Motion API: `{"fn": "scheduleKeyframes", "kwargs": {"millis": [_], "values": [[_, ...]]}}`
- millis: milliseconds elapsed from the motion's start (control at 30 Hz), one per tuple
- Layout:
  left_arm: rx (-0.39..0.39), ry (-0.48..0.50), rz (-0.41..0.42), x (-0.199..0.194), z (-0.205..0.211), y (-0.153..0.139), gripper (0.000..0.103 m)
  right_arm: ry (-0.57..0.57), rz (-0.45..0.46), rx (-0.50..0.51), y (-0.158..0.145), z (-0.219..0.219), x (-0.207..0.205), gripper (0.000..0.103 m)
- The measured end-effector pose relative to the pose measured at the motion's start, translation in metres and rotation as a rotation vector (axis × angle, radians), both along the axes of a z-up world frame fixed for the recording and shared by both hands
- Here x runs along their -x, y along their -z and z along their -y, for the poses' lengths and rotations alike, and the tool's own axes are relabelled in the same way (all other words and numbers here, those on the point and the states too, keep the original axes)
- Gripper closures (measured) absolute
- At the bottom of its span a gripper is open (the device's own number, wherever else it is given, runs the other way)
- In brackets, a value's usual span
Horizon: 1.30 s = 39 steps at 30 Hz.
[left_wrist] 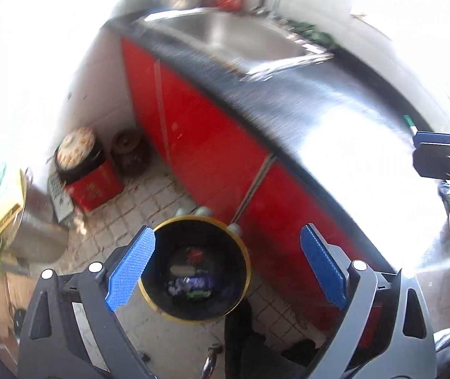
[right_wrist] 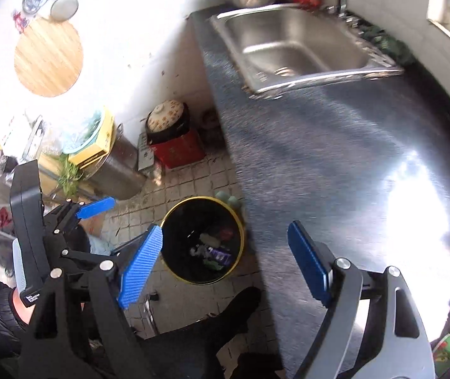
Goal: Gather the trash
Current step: 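Move both tools back over the counter toward the remaining trash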
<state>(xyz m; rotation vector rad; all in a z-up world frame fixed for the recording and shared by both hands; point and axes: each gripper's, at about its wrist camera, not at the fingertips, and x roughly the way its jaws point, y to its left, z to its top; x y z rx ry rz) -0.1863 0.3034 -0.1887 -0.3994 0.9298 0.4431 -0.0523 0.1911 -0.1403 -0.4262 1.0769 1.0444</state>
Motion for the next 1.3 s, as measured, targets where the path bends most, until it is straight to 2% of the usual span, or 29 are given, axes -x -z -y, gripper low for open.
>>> {"fn": "scheduleKeyframes", "kwargs": {"millis": [200,333,500,667,867,1300], "values": [[-0.036,0.206,0.041,-0.084,0.069,-0.053,0.009,0.34,0.175,-0.077,-0.075,0.145,-0.044,0.019],[0.0,0.347,0.069,-0.138,0.134,-0.074,0.009,0.583,0.247,-0.091,-0.105,0.257,-0.057,0.018],[0.018,0.513,0.074,-0.183,0.224,-0.089,0.009,0.828,0.276,-0.079,-0.116,0.379,-0.044,0.018],[0.007,0.635,0.062,-0.206,0.287,-0.095,0.009,0.966,0.249,-0.051,-0.101,0.459,-0.018,0.018],[0.004,0.677,0.041,-0.213,0.316,-0.097,0.009,0.989,0.203,-0.044,-0.084,0.489,-0.001,0.018],[-0.046,0.686,0.007,-0.22,0.328,-0.091,0.009,0.923,0.171,-0.099,-0.073,0.475,-0.014,0.018]]}}
